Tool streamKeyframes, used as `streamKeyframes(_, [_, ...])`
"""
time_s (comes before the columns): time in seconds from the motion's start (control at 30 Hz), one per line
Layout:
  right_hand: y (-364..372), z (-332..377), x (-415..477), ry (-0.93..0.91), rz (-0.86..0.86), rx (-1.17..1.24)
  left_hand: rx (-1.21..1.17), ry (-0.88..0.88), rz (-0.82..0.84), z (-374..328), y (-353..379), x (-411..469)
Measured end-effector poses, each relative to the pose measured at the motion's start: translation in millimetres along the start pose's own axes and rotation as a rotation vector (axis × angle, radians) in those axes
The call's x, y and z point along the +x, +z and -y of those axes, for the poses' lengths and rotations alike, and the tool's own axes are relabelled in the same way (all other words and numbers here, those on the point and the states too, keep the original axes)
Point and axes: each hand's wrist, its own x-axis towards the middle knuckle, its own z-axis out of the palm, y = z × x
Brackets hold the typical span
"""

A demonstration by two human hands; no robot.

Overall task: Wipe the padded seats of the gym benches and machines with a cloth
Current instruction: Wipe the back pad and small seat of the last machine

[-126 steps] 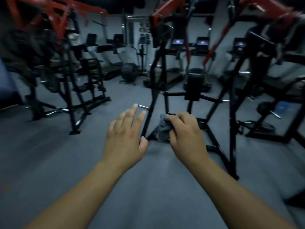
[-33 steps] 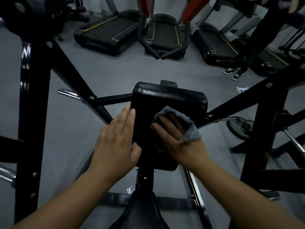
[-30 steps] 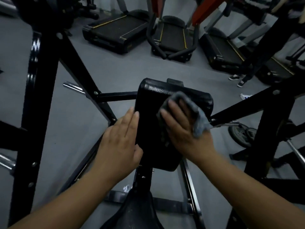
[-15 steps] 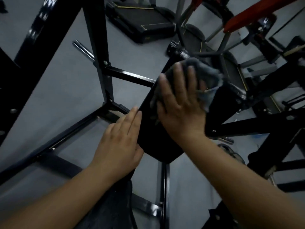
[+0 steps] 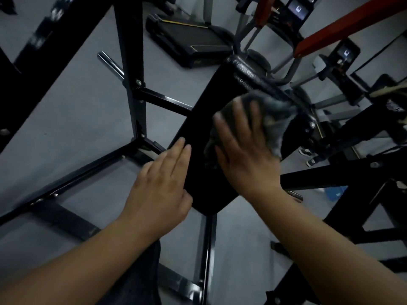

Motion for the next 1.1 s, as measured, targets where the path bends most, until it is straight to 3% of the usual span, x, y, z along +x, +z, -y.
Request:
streamKeyframes(0.1, [-8, -35, -46, -0.183, 0.047, 0.0, -0.019, -0.037, -0.028, -11, 8, -1])
streamKeyframes(0.2, [-21, -64, -36, -0.062, -0.078, 0.001, -0.037, -0.076, -0.053, -24, 22, -9])
streamKeyframes(0.27, [-14, -48, -16, 0.047, -0.168, 0.0, -0.037, -0.106, -0.059, -32, 35, -15])
streamKeyframes(0.33, [2, -19, -19, -0.088, -0.106, 0.013, -0.03, -0.143, -0.054, -38, 45, -22])
streamKeyframes(0.4, [23, -4, -51, -0.321, 0.069, 0.014, -0.017, -0.178, -0.043, -39, 50, -31])
streamKeyframes(0.47, [27, -18, -74, -0.406, 0.146, 0.009, 0.007, -0.204, -0.045, -38, 51, -39])
streamKeyframes(0.57, [10, -35, -54, -0.257, 0.004, 0.02, -0.004, -0.253, -0.045, -34, 53, -51])
streamKeyframes(0.67, [10, -7, -5, -0.067, -0.086, 0.026, -0.034, -0.276, -0.034, -30, 60, -55])
streamKeyframes(0.77, [39, 39, -18, -0.297, 0.039, 0.007, -0.068, -0.268, -0.051, -28, 68, -53])
streamKeyframes(0.87, [53, 29, -59, -0.468, 0.205, -0.042, -0.1, -0.268, -0.05, -24, 72, -46])
streamKeyframes(0.93, [42, 12, -56, -0.445, 0.144, -0.027, -0.102, -0.249, -0.055, -23, 75, -42])
streamKeyframes(1.03, [25, 19, -10, -0.249, 0.06, 0.03, -0.137, -0.226, -0.088, -18, 85, -36])
streamKeyframes(1.1, [32, 39, 2, -0.266, 0.061, 0.029, -0.165, -0.204, -0.12, -16, 96, -34])
